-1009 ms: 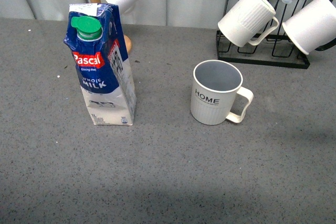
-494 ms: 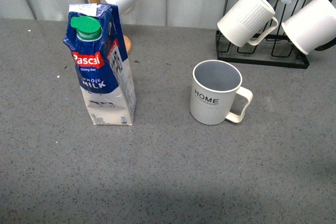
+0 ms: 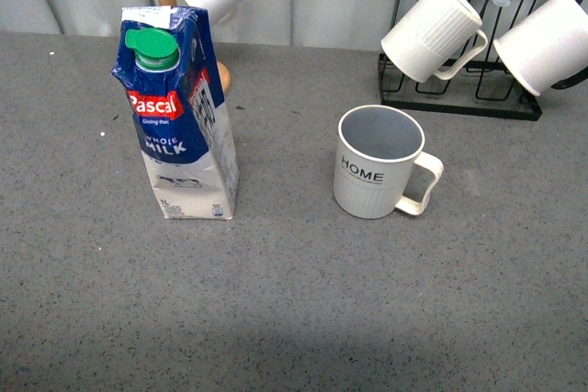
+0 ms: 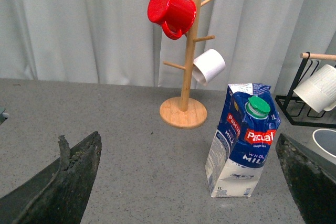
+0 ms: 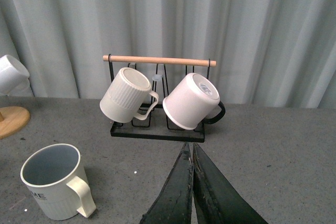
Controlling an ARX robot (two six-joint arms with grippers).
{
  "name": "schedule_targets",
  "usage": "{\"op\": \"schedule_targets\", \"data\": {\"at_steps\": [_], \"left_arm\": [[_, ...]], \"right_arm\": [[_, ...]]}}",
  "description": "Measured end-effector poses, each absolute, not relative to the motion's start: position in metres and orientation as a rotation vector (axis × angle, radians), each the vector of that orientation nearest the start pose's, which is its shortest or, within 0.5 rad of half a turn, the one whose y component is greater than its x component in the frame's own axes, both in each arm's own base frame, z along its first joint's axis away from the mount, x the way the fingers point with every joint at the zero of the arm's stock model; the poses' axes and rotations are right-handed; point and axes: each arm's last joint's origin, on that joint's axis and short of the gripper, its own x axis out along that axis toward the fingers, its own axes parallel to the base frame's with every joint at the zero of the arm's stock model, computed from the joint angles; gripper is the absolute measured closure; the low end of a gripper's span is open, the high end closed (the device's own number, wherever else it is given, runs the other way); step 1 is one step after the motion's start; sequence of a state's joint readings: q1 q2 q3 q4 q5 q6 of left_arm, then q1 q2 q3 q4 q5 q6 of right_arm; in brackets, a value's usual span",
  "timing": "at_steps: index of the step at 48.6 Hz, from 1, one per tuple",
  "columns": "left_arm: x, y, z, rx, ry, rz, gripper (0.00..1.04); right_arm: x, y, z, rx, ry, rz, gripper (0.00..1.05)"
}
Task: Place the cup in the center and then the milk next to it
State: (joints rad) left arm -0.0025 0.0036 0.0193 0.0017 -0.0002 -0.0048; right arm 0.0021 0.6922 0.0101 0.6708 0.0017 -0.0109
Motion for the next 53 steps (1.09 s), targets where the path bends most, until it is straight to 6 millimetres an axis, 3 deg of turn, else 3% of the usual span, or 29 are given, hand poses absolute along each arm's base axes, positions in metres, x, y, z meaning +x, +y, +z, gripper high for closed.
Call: {"op": "schedule_targets", "data": {"at_steps": [53], "left_arm": [[0.097,0.000,0.170,-0.005,-0.017,-0.002,0.06]], "right_arm": [[0.109,0.000,0.168,-0.011,-0.008,0.000,1.04]]}}
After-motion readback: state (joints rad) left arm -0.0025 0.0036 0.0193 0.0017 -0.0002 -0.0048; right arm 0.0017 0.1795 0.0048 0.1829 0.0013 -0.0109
